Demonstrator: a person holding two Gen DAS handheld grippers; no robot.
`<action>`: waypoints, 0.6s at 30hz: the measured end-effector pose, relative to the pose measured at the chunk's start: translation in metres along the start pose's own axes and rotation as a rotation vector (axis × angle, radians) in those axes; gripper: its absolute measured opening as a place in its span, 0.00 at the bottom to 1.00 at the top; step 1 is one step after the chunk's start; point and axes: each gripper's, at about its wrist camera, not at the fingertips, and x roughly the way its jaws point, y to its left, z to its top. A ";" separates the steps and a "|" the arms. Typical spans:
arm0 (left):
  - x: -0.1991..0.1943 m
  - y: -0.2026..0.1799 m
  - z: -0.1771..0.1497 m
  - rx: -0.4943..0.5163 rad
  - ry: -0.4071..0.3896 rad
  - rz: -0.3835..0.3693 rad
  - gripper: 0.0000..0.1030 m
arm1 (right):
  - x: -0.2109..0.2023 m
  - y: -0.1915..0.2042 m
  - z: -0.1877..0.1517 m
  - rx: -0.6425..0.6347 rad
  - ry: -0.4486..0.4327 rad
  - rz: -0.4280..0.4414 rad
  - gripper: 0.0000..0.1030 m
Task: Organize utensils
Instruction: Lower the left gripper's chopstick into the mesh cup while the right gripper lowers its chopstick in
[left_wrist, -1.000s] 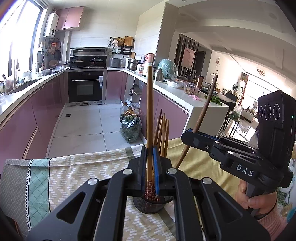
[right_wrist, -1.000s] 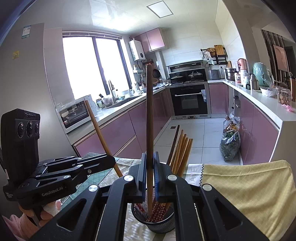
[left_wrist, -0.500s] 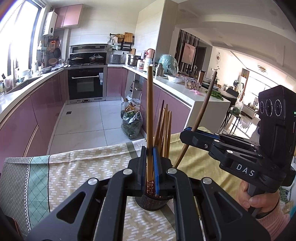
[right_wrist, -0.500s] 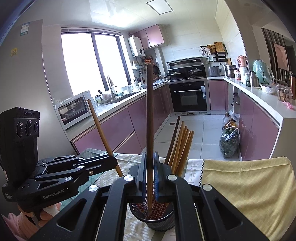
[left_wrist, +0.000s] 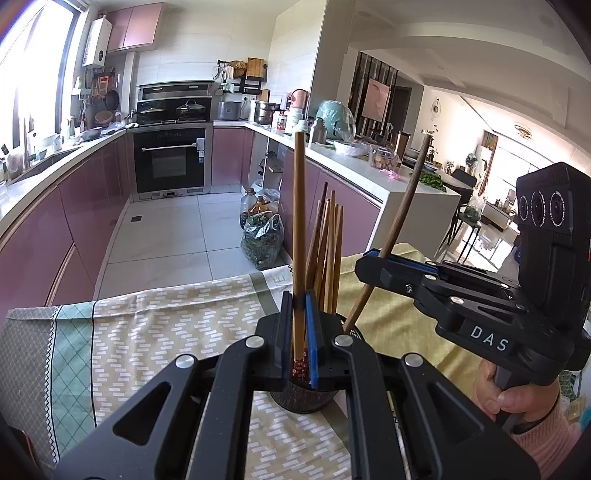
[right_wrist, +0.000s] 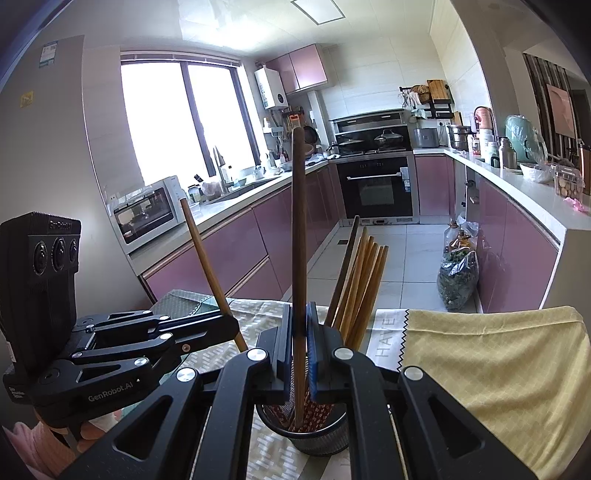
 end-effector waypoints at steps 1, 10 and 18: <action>0.001 0.000 0.000 0.000 0.002 0.000 0.07 | 0.000 -0.001 0.000 0.001 0.001 0.000 0.06; 0.003 0.002 -0.005 0.002 0.021 0.001 0.07 | 0.006 -0.005 -0.002 0.007 0.013 0.003 0.06; 0.007 0.000 -0.006 0.010 0.040 0.003 0.07 | 0.012 -0.007 -0.005 0.015 0.023 0.002 0.06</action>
